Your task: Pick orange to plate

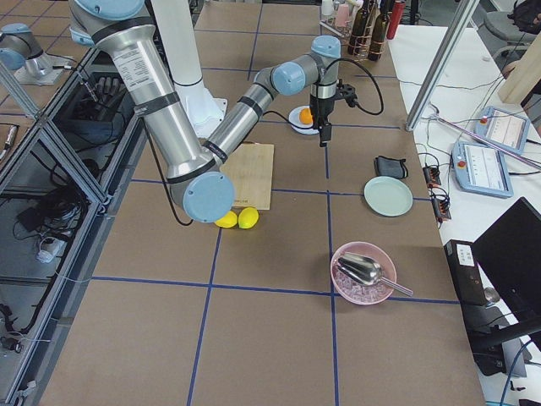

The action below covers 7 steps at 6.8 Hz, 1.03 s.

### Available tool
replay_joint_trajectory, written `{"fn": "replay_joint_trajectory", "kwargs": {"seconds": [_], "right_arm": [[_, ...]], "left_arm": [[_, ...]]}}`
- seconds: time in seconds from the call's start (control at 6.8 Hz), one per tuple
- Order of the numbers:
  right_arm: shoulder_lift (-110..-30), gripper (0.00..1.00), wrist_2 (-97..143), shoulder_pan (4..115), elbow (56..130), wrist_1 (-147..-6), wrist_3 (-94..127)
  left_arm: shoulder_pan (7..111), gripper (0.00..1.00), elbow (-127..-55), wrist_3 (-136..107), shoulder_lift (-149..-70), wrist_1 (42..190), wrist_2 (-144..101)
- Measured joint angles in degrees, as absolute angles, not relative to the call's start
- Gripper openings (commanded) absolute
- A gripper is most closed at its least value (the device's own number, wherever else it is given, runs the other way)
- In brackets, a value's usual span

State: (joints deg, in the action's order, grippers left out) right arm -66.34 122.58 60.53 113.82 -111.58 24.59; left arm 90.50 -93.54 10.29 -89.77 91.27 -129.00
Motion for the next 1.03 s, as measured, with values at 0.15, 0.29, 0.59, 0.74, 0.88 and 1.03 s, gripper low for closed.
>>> {"fn": "replay_joint_trajectory", "kwargs": {"seconds": [0.15, 0.29, 0.59, 0.74, 0.88, 1.03], "right_arm": [[-69.68, 1.0, 125.02, 64.61, 113.63, -111.51, 18.7], [-73.34, 1.0, 126.67, 68.57, 113.28, -111.39, 12.29], [-79.55, 1.0, 127.67, 75.07, 112.18, -111.23, 2.49], [-81.27, 1.0, 128.44, 78.87, 109.94, -111.2, -3.59], [-82.32, 1.0, 130.97, 83.29, 105.97, -111.19, -10.06], [-83.04, 1.0, 134.77, 87.92, 100.64, -110.96, -15.33]], "left_arm": [[90.55, 1.0, -93.55, 10.32, -89.39, 88.63, -131.37], [90.56, 1.0, -93.46, 10.31, -89.23, 87.14, -132.77], [90.54, 1.0, -93.38, 10.29, -89.21, 86.4, -133.5], [90.53, 1.0, -93.42, 10.28, -89.22, 86.34, -133.56], [90.5, 1.0, -93.42, 10.26, -89.26, 86.32, -133.58], [90.49, 1.0, -93.41, 10.23, -89.28, 86.33, -133.59]]}}
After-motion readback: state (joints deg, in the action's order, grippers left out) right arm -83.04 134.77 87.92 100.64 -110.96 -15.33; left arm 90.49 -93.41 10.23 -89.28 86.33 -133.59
